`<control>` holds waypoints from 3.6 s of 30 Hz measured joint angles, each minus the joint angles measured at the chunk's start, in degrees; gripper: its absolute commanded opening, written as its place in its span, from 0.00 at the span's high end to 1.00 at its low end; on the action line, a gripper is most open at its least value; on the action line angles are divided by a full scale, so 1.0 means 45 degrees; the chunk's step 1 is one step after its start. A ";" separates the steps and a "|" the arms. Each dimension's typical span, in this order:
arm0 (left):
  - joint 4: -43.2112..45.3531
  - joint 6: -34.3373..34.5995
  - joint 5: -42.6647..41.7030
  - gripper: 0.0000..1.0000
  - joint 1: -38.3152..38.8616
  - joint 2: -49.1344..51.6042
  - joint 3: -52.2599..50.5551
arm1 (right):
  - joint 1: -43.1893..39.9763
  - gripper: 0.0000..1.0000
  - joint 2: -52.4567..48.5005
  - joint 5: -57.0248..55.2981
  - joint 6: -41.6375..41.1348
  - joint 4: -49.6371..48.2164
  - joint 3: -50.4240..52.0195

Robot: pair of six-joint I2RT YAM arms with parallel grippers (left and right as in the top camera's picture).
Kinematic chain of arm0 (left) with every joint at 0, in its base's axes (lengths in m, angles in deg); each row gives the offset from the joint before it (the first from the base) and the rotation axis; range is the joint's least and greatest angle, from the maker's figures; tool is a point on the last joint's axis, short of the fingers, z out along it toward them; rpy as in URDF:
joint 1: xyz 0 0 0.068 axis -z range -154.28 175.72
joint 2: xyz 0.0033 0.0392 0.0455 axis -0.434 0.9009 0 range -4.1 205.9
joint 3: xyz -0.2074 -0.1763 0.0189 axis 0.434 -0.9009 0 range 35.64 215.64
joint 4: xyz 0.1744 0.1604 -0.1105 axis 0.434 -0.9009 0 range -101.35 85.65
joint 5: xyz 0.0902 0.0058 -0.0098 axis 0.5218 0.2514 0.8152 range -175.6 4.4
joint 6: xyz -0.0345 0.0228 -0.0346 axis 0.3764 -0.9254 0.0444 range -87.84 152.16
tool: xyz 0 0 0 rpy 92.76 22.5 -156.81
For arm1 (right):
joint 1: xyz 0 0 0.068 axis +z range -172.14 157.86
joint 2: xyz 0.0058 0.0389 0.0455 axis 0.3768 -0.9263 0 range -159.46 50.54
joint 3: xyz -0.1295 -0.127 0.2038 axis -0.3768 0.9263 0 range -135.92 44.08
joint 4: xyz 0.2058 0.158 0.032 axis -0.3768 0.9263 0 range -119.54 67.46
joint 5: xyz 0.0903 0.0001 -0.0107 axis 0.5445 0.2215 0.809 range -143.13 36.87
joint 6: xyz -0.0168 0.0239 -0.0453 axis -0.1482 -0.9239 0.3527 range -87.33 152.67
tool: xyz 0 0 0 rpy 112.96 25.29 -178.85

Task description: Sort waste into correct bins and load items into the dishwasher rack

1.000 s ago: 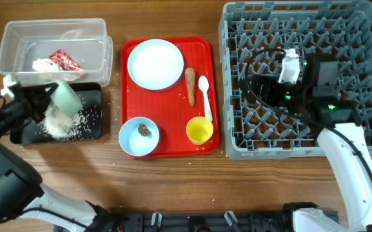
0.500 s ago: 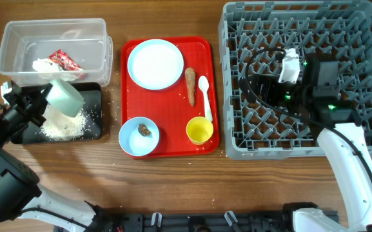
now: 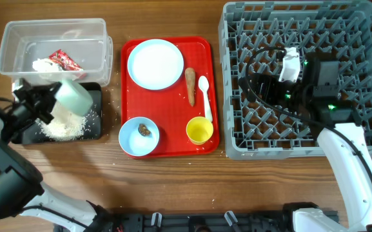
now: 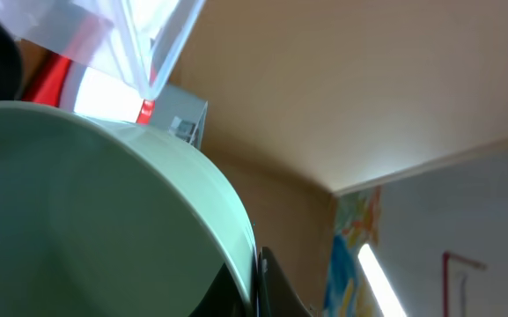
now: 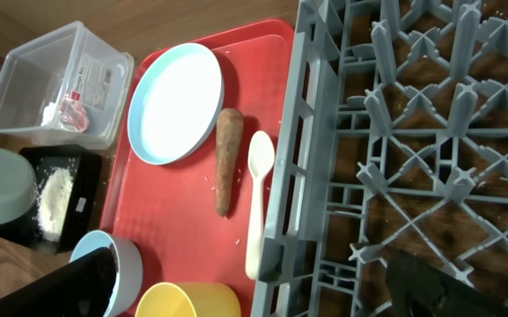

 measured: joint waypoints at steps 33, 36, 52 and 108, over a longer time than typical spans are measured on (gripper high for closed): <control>0.2608 0.1360 2.3261 0.41 1.8000 -0.0316 0.0758 | 0.0000 0.00 0.0000 -0.0005 -0.0185 -0.0083 0.0000; 0.1685 0.2011 2.3460 0.39 1.7597 -0.0379 0.1457 | 0.0000 0.00 0.0000 -0.0005 -0.0185 -0.0078 0.0000; -0.1608 0.5382 2.1226 0.50 1.6553 -0.2064 0.0627 | 0.0000 0.00 0.0000 -0.0005 -0.0185 -0.0039 0.0000; -0.1792 -0.3016 0.0495 0.96 0.1311 0.1632 0.2113 | 0.0000 0.00 -0.0010 -0.0015 -0.0189 -0.0024 0.0000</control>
